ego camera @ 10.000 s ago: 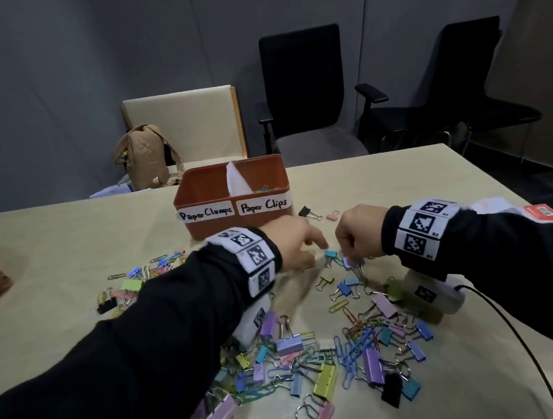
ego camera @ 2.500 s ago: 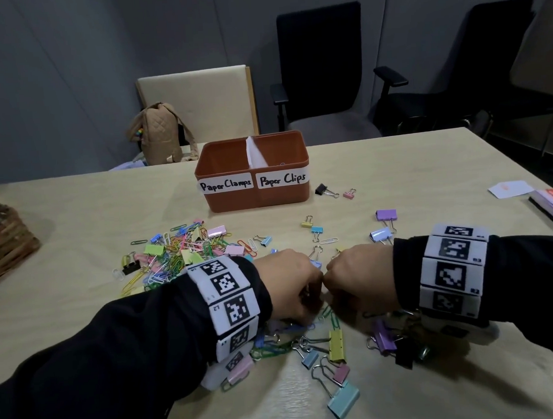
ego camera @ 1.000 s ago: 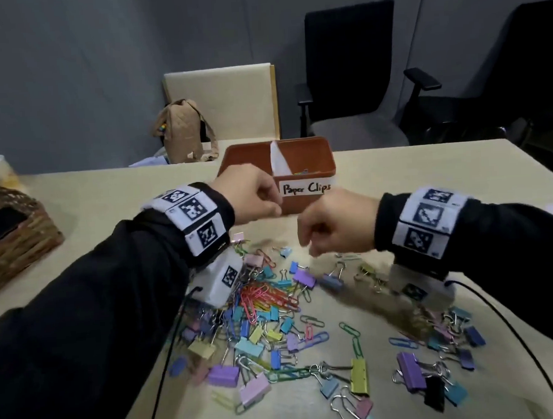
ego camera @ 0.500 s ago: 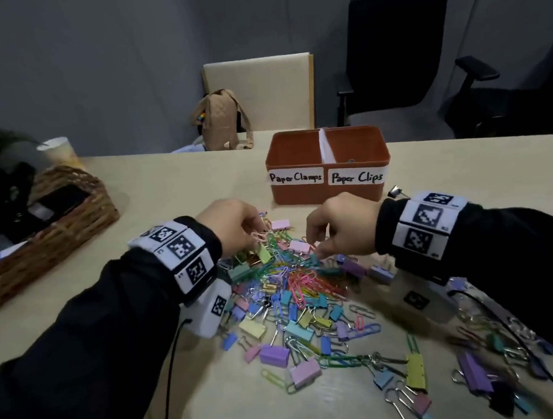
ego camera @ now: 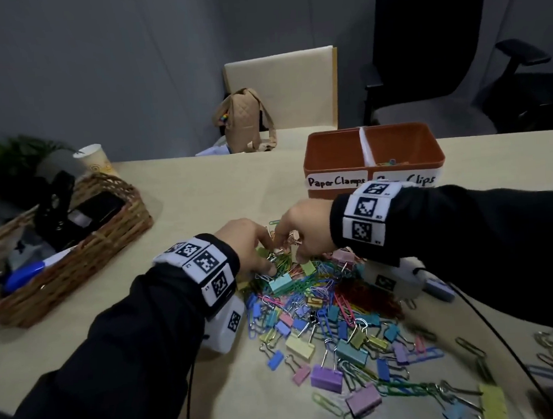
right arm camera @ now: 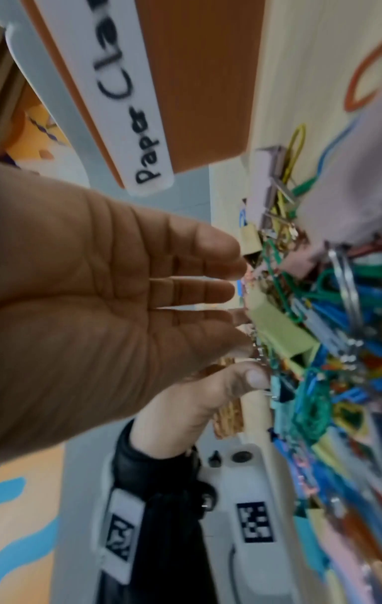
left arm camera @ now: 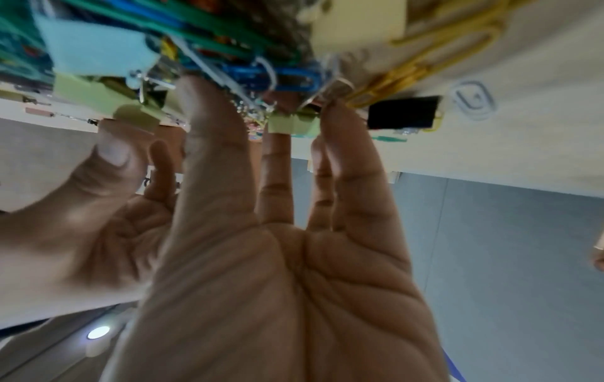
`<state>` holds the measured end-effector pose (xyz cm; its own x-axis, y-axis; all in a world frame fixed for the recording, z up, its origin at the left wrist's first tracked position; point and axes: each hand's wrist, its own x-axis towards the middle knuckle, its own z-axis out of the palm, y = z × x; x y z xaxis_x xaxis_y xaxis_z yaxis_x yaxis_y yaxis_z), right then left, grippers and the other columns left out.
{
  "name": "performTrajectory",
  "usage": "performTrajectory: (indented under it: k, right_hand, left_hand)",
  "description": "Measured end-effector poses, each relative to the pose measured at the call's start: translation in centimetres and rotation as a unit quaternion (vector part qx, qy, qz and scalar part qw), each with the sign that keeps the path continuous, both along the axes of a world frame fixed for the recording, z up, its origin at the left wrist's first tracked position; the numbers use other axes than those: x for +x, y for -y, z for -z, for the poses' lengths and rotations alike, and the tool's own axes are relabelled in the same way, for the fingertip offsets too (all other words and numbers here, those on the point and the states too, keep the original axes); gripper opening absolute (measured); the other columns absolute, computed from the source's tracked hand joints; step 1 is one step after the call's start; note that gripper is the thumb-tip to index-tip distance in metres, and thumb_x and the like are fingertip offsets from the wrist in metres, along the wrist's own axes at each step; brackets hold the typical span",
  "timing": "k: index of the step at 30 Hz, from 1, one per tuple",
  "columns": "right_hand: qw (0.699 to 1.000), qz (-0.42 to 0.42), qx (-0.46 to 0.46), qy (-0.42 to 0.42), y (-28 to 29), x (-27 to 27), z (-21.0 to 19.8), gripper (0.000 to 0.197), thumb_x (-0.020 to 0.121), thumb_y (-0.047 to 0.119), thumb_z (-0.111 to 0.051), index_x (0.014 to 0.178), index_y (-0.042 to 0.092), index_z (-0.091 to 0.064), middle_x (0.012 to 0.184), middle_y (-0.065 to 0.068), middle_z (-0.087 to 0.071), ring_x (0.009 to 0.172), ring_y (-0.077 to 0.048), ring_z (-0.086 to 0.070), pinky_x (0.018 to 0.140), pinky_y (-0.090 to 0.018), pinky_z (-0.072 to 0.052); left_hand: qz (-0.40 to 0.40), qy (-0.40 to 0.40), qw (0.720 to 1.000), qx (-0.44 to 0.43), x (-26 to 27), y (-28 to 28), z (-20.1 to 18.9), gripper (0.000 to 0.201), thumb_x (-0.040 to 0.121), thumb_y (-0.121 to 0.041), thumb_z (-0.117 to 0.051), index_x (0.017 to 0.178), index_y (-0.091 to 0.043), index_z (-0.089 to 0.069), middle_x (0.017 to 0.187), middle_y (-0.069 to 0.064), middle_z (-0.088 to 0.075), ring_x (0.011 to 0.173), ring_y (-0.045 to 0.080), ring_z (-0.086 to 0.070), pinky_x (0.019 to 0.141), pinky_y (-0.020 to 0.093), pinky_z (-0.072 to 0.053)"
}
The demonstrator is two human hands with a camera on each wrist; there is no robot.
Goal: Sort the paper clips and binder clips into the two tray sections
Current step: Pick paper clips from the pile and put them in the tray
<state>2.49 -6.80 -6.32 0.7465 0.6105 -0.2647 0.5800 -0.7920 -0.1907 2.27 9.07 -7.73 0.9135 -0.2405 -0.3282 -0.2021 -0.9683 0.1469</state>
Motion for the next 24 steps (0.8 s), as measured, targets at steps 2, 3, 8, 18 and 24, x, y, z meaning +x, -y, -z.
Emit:
performTrajectory:
  k: [2,3,8,18,24]
  right_hand:
    - [0.999,-0.028,-0.032,0.002,-0.7,-0.1,0.7,0.049,0.079,0.03,-0.075,0.126,0.025,-0.061,0.119,0.004,-0.064,0.103,-0.017,-0.059,0.084,-0.025,-0.044]
    - [0.998,-0.035,-0.046,0.005,-0.8,-0.2,0.8,0.047,0.08,0.031,-0.074,0.125,0.024,-0.062,0.117,0.003,-0.065,0.104,-0.019,-0.06,0.083,-0.025,-0.044]
    - [0.994,-0.015,-0.105,0.014,0.1,-0.5,0.7,0.031,0.083,0.032,-0.072,0.111,0.019,-0.069,0.106,0.002,-0.068,0.098,-0.019,-0.062,0.085,-0.032,-0.053]
    - [0.992,-0.018,-0.127,-0.003,-1.5,0.4,0.9,0.053,0.081,0.029,-0.074,0.129,0.019,-0.056,0.119,-0.003,-0.063,0.108,-0.023,-0.058,0.086,-0.033,-0.051]
    - [0.996,-0.001,-0.077,-0.041,-0.8,1.6,1.2,0.044,0.087,0.017,-0.064,0.13,0.023,-0.058,0.127,0.0,-0.059,0.115,-0.021,-0.055,0.088,-0.026,-0.043]
  left_hand:
    - [0.009,0.015,1.0,0.002,-0.3,0.2,0.0,0.044,0.067,-0.037,-0.084,0.107,-0.026,-0.07,0.092,-0.001,-0.06,0.079,0.015,-0.057,0.068,0.023,-0.039]
    - [0.016,0.028,0.999,0.004,-0.4,0.2,0.1,0.043,0.067,-0.035,-0.084,0.107,-0.027,-0.071,0.096,0.001,-0.056,0.081,0.015,-0.054,0.069,0.023,-0.038]
    - [0.048,0.043,0.998,-0.012,-1.3,0.4,0.3,0.034,0.072,-0.029,-0.082,0.102,-0.023,-0.067,0.096,-0.003,-0.055,0.088,0.014,-0.055,0.07,0.021,-0.037]
    - [0.066,0.01,0.998,-0.001,-1.4,0.1,1.1,0.031,0.073,-0.027,-0.08,0.101,-0.022,-0.069,0.096,-0.004,-0.062,0.093,0.014,-0.058,0.073,0.019,-0.039]
    - [0.076,0.022,0.997,-0.007,-0.9,-0.1,1.8,0.025,0.081,-0.021,-0.069,0.105,-0.026,-0.069,0.108,0.0,-0.062,0.102,0.018,-0.058,0.081,0.023,-0.042]
